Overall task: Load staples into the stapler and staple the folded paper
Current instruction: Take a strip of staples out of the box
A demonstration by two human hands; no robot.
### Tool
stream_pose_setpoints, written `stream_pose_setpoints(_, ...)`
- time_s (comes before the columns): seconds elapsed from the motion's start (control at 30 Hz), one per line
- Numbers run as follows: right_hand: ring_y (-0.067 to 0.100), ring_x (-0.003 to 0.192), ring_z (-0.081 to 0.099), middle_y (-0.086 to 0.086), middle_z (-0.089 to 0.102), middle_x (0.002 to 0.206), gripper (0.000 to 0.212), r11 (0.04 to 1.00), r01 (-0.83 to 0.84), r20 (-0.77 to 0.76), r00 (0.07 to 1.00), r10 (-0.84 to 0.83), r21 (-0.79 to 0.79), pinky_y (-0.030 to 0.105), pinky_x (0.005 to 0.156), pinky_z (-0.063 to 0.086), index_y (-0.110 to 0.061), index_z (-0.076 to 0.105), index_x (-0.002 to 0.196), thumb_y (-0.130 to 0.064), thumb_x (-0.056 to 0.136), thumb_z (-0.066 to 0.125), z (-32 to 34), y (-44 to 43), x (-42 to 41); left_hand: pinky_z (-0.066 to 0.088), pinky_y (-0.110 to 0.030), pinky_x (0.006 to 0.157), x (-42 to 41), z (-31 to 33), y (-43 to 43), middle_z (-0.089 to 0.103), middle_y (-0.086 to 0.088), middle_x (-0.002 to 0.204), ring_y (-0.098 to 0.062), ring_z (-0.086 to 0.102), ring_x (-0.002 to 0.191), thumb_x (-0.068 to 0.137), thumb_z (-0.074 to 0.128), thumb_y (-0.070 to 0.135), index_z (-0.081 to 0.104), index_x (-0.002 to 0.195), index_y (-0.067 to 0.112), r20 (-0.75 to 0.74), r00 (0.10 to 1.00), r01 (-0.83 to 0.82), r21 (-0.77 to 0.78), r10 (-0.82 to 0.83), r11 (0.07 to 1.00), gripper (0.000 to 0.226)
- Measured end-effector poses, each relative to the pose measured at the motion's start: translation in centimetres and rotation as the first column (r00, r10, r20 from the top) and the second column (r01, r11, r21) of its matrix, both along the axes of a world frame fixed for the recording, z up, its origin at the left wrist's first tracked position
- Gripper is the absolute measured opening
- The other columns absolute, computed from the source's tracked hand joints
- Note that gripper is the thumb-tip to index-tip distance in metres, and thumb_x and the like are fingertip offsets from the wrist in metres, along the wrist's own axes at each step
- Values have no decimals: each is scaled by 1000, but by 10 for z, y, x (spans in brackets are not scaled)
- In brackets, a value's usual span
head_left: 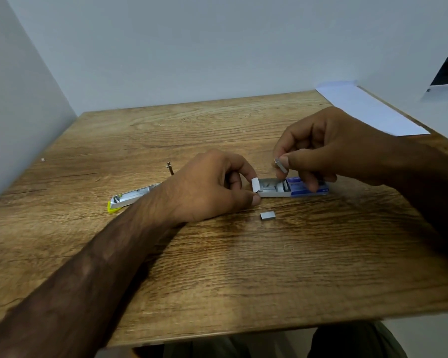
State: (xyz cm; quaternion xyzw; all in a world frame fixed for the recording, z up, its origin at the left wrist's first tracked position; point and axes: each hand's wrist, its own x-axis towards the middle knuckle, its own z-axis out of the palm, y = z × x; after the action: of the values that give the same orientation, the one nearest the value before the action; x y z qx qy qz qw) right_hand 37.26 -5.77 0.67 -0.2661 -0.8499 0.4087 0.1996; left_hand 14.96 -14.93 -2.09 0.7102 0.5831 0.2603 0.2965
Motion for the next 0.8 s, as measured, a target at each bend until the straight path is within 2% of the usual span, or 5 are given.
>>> stream_pose_setpoints(0.23,8,43,60,-10,72,62,28,1000,5,23,1000,-5,6,21,34,41,-21,78,103,-2,98,57,3,-2,4,46,-33,60,-1,-1,1,64,7,62,-6,56,55,81,83,27,72,96,26,14,1000,3,-4,-3,1000,19)
stream_pose_setpoints(0.4,22,50,70,10,77,77,13,996,-43,-4,999,43,-73,27,36,48,-19,81,95,-18,87,72,10,-8,20,45,-30,59,-1,-1,1,64,9,62,-4,56,55,81,83,27,73,97,26,12,1000,6,0,-6,1000,19)
stream_pose_setpoints(0.53,25,60,76,10,80,81,14,987,-32,45,998,39,-157,27,41,53,-18,81,92,-20,80,75,8,-16,26,44,-25,58,-1,-1,1,64,10,60,-1,56,54,82,82,27,73,97,26,-1,1000,14,11,-14,1000,18)
stream_pose_setpoints(0.63,20,63,76,5,80,78,15,994,-29,122,992,41,-105,25,44,54,-20,81,89,-7,87,74,5,-22,28,44,-26,58,-1,0,0,63,10,59,-3,56,55,82,82,26,73,97,25,8,1000,18,11,-18,1000,17)
stream_pose_setpoints(0.8,16,62,76,-3,80,78,17,999,-31,234,972,33,-13,17,50,53,-30,82,88,-14,84,76,12,-34,27,43,-23,56,-2,-1,0,64,9,60,-2,55,54,81,83,27,73,96,26,4,1000,15,15,-15,1000,18)
